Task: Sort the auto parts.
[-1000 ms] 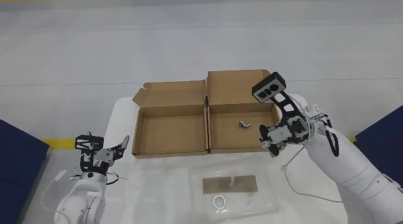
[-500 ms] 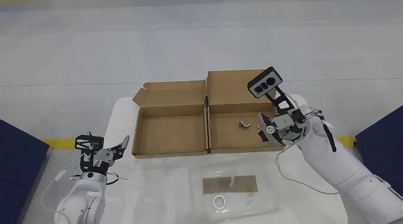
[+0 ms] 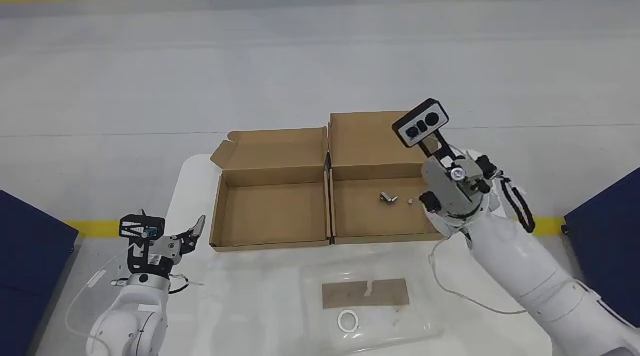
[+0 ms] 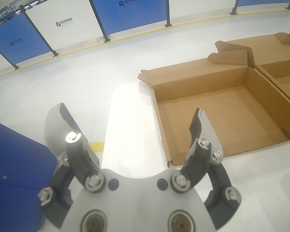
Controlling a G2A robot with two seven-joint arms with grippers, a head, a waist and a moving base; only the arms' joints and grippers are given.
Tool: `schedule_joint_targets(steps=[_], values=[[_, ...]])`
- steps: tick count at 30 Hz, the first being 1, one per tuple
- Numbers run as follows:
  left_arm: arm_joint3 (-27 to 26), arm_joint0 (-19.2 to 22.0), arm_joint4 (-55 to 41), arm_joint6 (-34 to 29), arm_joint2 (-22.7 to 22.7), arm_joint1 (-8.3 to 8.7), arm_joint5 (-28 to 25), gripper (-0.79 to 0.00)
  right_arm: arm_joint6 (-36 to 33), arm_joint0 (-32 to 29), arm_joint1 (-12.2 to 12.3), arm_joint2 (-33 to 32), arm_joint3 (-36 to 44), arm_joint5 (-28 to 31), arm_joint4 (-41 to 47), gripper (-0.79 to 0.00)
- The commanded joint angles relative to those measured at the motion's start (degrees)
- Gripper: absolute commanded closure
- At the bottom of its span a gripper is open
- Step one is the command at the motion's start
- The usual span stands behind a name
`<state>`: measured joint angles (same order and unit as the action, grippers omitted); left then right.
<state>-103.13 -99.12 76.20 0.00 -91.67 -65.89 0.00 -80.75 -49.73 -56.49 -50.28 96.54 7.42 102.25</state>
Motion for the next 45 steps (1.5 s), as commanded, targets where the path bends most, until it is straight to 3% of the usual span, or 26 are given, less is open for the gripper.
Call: schedule_joint_targets(steps=[1,12,24,45], values=[[0.00,0.00,0.00,0.00,0.00,0.00,0.00,-0.785,-0.15,0.21,-0.33,-0.31,-0.26,-0.39,-1.10,0.000],[0.00,0.00,0.00,0.00,0.00,0.00,0.00,-0.785,0.15,-0.06,-1.35,-3.30,-0.63,-2.90,-10.63,0.000],[0.00,0.00,0.00,0.00,0.00,0.00,0.00,-0.785,-0.44,-3.22,-3.96,-5.10,1.00,-1.75,-1.40,0.000],[0.00,0.00,0.00,0.00,0.00,0.00,0.00,-0.785,0.42,-5.32,-8.11,-7.52,2.57,-1.21,2.24,0.000]])
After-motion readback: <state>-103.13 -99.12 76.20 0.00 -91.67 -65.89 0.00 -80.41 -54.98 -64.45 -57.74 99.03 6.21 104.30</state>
